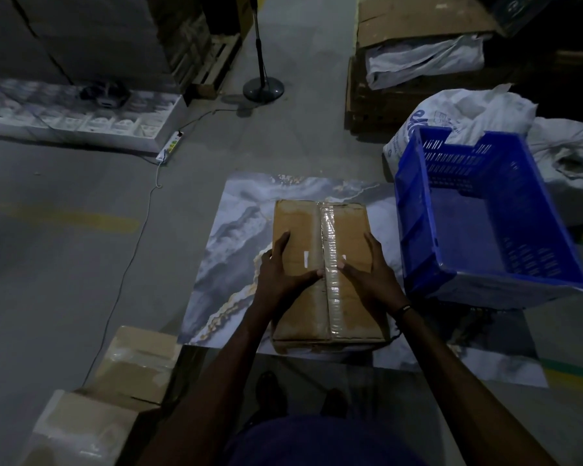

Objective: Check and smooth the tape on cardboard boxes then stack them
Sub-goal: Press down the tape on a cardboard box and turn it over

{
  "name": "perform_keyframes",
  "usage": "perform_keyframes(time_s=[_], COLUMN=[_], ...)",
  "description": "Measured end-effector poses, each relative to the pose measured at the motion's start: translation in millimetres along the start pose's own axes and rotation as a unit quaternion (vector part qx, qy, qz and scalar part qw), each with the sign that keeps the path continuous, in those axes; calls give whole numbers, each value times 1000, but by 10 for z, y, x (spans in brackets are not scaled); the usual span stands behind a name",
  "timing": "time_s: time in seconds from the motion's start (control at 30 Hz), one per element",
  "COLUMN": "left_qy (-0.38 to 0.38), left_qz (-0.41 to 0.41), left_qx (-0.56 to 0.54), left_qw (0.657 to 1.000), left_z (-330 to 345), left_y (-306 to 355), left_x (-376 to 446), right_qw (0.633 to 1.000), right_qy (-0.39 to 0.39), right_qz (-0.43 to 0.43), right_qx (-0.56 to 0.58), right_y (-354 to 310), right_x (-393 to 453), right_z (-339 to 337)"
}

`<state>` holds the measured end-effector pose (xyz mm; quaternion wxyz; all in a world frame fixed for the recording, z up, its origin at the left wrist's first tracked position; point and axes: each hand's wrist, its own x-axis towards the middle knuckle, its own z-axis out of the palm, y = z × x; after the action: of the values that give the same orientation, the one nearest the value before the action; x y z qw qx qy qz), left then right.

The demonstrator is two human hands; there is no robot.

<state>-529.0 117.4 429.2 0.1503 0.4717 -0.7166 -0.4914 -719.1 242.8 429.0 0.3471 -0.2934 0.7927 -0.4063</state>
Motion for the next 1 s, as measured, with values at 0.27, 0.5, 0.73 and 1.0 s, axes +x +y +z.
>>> perform_keyframes(time_s=[0.27, 0.5, 0.73, 1.0], left_qy=[14, 49, 82, 118], left_qz=[21, 87, 98, 122], left_qx=[-7, 33, 52, 31], left_qw=[1000, 994, 990, 985], left_z=[-3, -147, -122, 6], left_y=[32, 240, 524, 492], left_x=[-59, 0, 144, 153], right_qw=[1000, 999, 992, 988], right_qy=[9, 46, 43, 14], right_qz=[-20, -15, 55, 116], right_qx=[-16, -11, -103, -99], right_y=[-45, -172, -298, -371], right_x=[-47, -33, 139, 260], right_z=[44, 109, 345, 370])
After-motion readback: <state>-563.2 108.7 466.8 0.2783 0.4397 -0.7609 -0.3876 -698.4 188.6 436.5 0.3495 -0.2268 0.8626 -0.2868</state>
